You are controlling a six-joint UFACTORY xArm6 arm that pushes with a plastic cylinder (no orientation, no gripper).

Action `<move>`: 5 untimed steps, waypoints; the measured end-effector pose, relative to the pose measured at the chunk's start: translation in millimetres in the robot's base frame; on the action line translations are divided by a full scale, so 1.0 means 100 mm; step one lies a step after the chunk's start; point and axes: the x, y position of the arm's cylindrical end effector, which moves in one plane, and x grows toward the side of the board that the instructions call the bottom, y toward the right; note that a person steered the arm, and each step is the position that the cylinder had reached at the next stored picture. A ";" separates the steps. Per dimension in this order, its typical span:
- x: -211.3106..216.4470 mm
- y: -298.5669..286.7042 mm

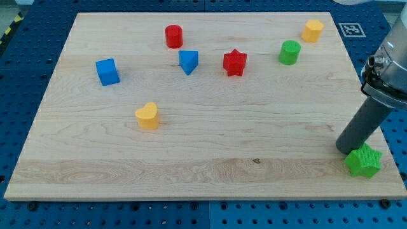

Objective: Nudge the green circle right a bit

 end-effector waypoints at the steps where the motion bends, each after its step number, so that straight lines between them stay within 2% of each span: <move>1: 0.00 0.00; 2: -0.02 0.00; 5: -1.11 -0.28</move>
